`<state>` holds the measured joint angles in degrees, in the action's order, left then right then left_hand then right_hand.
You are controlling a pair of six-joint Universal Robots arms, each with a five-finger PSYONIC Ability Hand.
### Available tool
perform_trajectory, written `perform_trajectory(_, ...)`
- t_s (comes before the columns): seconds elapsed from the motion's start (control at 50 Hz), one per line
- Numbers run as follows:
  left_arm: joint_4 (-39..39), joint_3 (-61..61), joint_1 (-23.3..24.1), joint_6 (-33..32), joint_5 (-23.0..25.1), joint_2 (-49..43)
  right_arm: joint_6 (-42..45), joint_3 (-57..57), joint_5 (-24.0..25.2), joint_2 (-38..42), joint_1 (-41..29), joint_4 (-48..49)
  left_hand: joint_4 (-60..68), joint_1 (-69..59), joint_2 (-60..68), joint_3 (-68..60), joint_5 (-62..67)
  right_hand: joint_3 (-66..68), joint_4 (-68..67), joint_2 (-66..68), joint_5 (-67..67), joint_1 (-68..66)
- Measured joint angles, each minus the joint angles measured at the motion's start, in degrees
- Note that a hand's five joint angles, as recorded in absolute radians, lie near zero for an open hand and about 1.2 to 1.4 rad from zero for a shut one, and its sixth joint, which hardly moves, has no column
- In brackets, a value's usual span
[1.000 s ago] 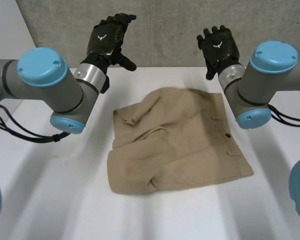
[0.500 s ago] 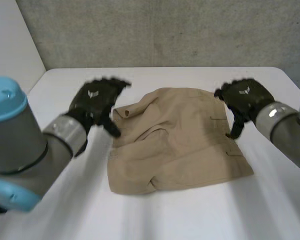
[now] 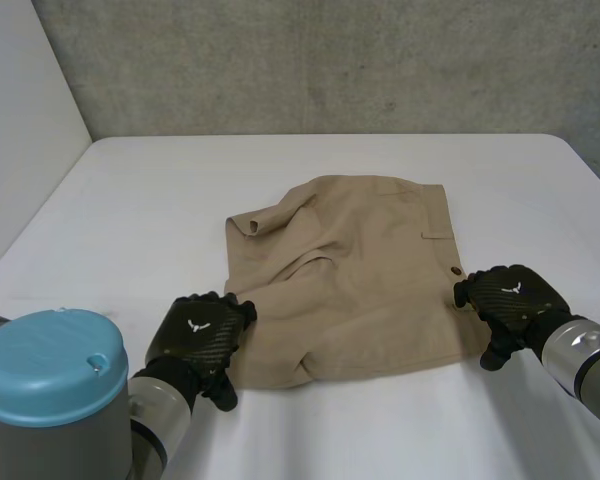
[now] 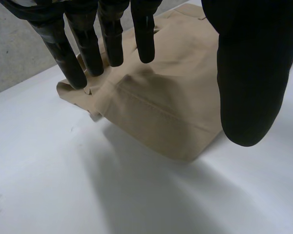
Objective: Fold the shorts.
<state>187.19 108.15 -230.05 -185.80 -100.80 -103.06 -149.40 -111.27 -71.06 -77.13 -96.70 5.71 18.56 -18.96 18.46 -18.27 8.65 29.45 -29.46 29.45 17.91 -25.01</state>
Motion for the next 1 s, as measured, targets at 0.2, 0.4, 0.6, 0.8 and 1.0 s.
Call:
perform_trajectory(0.2, 4.5, -1.7, -0.8, 0.0, 0.2, -6.3, 0.0, -1.4, 2.3, 1.8, 1.8, 3.7, 2.5, -1.9, 2.6, -2.7, 2.6, 2.3, -2.1, 2.1, 2.5, -1.8)
perform_trajectory(0.4, 6.8, -5.0, -1.1, -0.2, 0.2, -11.4, 0.1, -1.1, 3.1, 4.7, 2.0, 6.6, 6.5, -6.0, 6.4, -6.6, 6.5, 6.8, -6.7, 6.8, 6.7, -6.0)
perform_trajectory(0.6, 10.4, -6.9, -1.8, -0.6, 0.2, -12.7, 0.1, -0.3, 2.9, 7.5, 1.9, 9.3, 22.7, -23.3, 23.2, -23.3, 22.2, 10.5, -10.4, 10.4, 10.3, -9.1)
perform_trajectory(0.8, 12.6, -8.1, -4.0, -0.9, 0.3, -13.6, 0.2, 0.6, 2.8, 8.7, 1.6, 9.7, 33.6, -32.9, 33.8, -33.8, 32.4, 11.5, -11.4, 11.4, 11.1, -10.0)
perform_trajectory(1.0, 12.3, -9.7, -6.7, -0.8, 0.8, -14.3, 0.2, 1.4, 2.9, 9.1, 1.7, 10.3, 38.9, -37.0, 39.1, -39.0, 37.5, 37.0, -37.5, 37.3, 34.8, -25.4)
